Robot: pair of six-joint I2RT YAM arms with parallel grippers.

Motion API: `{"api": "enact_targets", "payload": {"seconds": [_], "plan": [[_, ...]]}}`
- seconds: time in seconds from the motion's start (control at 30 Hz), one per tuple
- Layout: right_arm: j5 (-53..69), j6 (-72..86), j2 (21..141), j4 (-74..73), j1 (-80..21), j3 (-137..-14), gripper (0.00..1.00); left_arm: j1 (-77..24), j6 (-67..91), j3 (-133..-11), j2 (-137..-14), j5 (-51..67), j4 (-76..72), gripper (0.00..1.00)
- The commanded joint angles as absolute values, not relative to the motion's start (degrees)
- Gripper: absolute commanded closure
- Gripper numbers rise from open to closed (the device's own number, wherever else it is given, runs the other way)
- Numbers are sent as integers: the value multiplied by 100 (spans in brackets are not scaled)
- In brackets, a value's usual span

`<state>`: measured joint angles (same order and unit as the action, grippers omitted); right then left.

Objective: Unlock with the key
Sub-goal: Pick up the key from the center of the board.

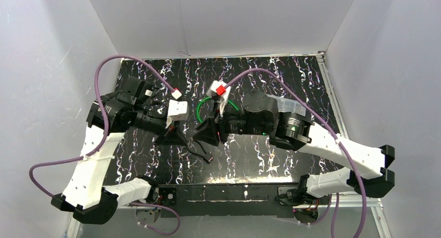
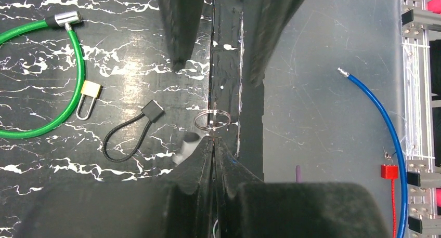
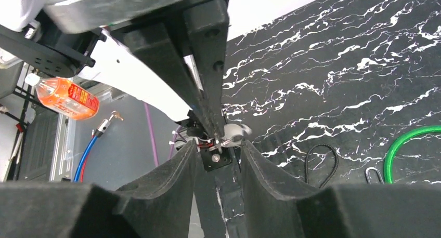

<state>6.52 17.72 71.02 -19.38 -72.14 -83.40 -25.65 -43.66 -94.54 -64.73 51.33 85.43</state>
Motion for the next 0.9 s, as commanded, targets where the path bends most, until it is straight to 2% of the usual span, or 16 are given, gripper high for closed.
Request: {"api": "enact_targets", "payload": {"seconds": [0.0,0.13,0.27,0.4,0.47,0.8,0.83,0.87], "plan": [[783,1600,7426,-1557,-7324,-8498,58,-2611,-4286,-9465,-6280,5161,9645,100],[671,1499,7475,-1414,-7439,-8472,60,-2606,-4296,-9449,-6213,5261,9627,100],[721,1515,7542,-1445,-7453,-8540,66,-2618,-4260,-9498,-6213,5265,9644,100],[815,1583,7603,-1543,-7466,-8571,82,-2619,-4263,-9481,-6154,5235,9615,100],[799,1627,7611,-1587,-7471,-8561,98,-2619,-4270,-9477,-6128,5222,9609,100],[554,1724,7501,-1919,-7475,-8523,99,-2619,-4069,-9619,-6061,5088,9391,99],[491,1756,7445,-1864,-7476,-8468,99,-2619,-3986,-9615,-6045,5064,9318,93],[465,1781,7380,-1807,-7474,-8416,99,-2619,-3902,-9598,-6020,5036,9255,82]]}}
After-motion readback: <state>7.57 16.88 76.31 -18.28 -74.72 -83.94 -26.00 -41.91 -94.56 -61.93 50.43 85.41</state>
